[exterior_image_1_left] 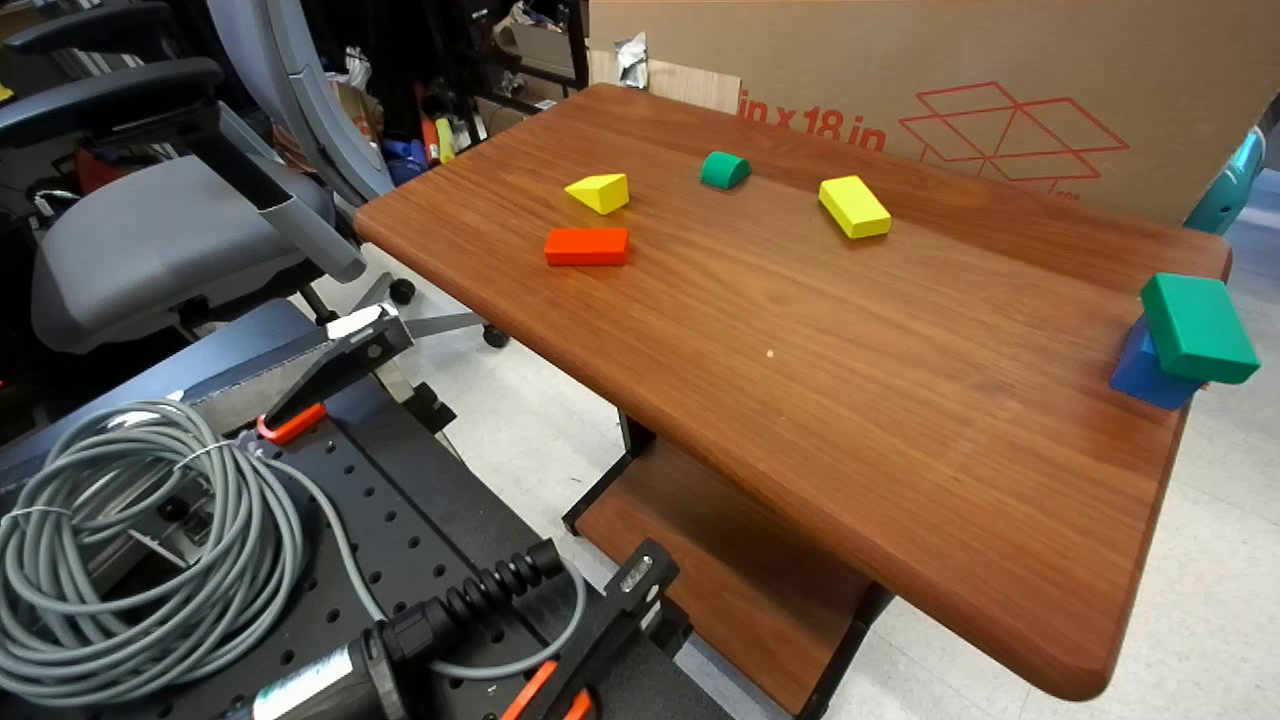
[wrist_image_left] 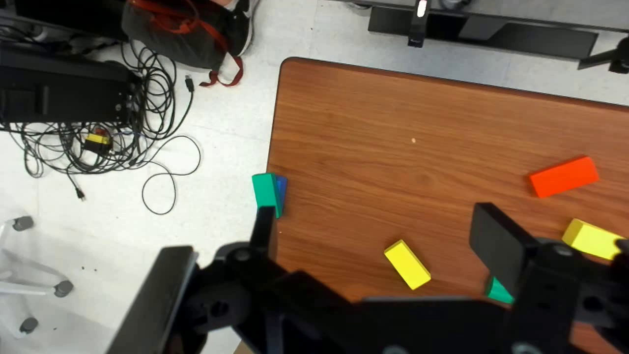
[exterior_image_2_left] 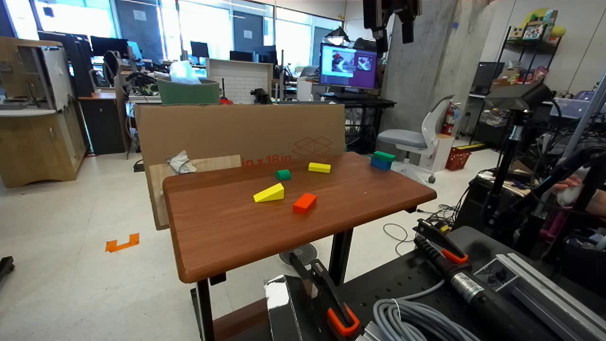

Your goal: Pick up the yellow cuboid from the table and move it backwards.

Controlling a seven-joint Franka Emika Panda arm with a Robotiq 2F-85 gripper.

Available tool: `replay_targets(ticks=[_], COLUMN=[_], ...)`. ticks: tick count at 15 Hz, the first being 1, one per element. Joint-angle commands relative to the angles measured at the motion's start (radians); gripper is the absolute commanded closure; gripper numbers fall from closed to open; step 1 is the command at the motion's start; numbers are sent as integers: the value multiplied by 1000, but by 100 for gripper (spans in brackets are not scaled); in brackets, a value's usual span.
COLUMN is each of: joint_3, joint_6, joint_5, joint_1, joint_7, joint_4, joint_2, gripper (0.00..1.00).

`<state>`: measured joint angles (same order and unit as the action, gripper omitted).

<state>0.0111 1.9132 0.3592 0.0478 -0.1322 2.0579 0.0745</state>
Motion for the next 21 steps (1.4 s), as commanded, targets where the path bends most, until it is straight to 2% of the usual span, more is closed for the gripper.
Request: replay_targets(ticks=[1,5,10,13,17,19,21], joint_3=[10,4,-2,-3,3,2,-1], joint_6=[19,135,355,428,405,383,367], joint_5=[72,84,67,56,90,81,70], joint_1=[-4,-11,-5,0,-6,-5,-3], joint_7=[-103,-225,-386,-464,-493,-510,-528], joint_4=[-82,-101,-77,-91,-157,-194,-235], joint_2=[-101,-162,-200,-240,-345,-404,-466], gripper=[0,0,0,2,5,11,11])
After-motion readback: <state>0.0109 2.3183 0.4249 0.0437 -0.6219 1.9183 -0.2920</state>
